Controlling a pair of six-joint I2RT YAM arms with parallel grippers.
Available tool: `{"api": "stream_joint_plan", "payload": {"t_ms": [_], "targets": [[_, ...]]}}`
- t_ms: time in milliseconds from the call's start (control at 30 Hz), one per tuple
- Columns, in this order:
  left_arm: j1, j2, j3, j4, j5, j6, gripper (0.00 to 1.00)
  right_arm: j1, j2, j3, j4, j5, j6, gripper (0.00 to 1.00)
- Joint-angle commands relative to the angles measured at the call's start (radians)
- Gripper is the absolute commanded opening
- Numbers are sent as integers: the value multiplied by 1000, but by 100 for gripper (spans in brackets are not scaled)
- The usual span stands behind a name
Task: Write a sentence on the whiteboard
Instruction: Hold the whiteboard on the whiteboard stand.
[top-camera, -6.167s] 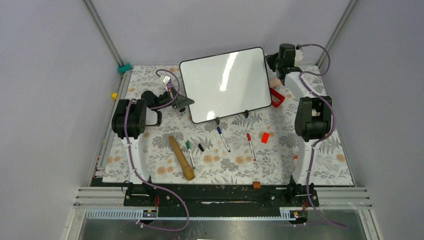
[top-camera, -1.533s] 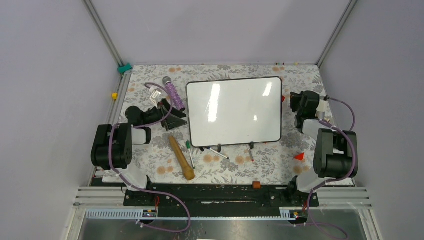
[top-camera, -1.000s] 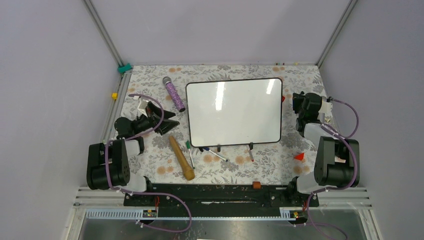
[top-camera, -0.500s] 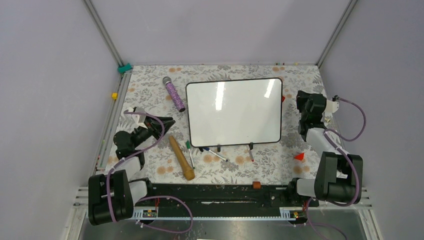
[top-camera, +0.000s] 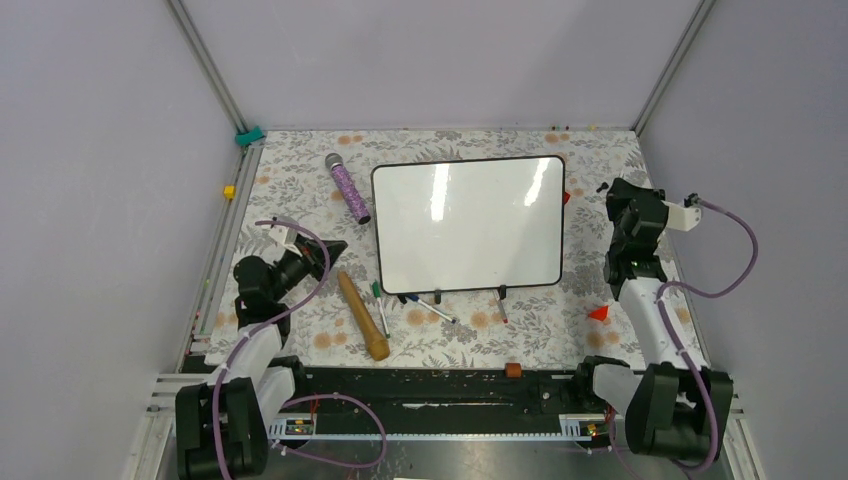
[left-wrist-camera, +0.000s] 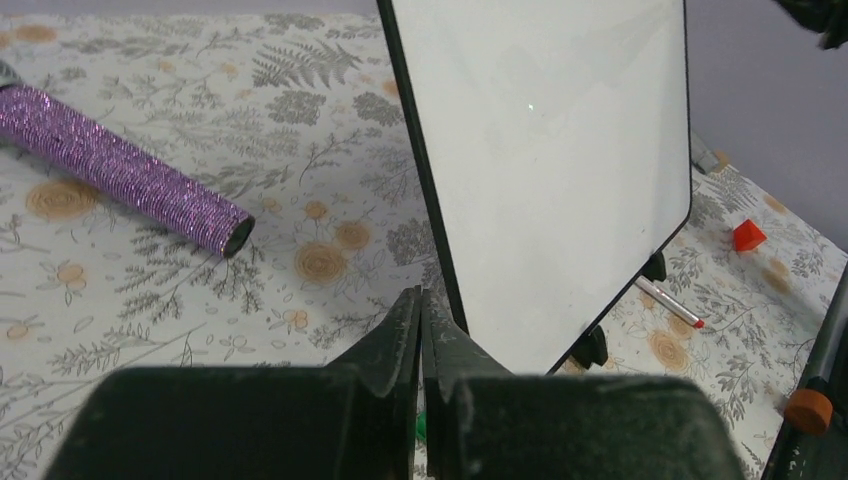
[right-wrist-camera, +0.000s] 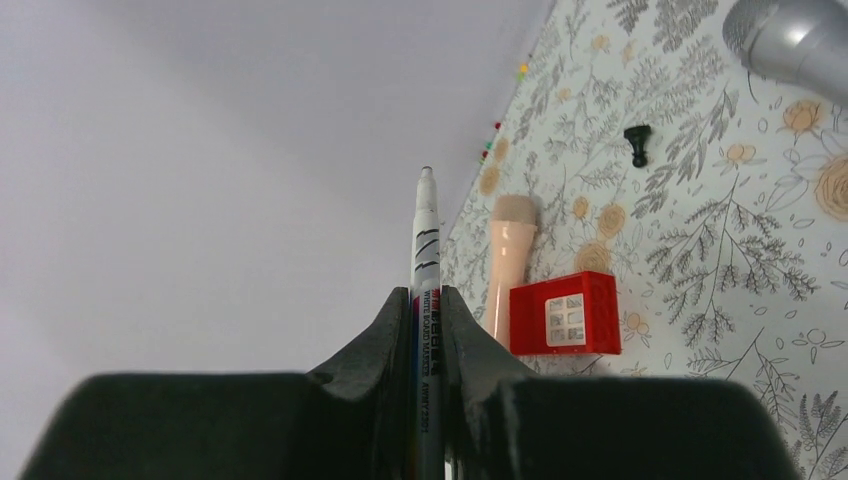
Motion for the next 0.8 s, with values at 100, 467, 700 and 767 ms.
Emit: {"api": "stream_joint_plan", "payload": {"t_ms": [100, 467, 700, 767], "targets": [[-1, -67, 30, -156, -181, 26, 0, -1, -174, 22, -110, 32, -125, 0], [29, -116, 26, -274, -489, -80, 9, 258, -225, 253, -282, -12, -284, 0], [47, -314, -78, -325, -757, -177, 59, 480, -169, 394, -316, 24, -373, 0], [47, -406, -132, -308, -815, -219, 76, 531, -158, 395, -307, 51, -381, 0]]}}
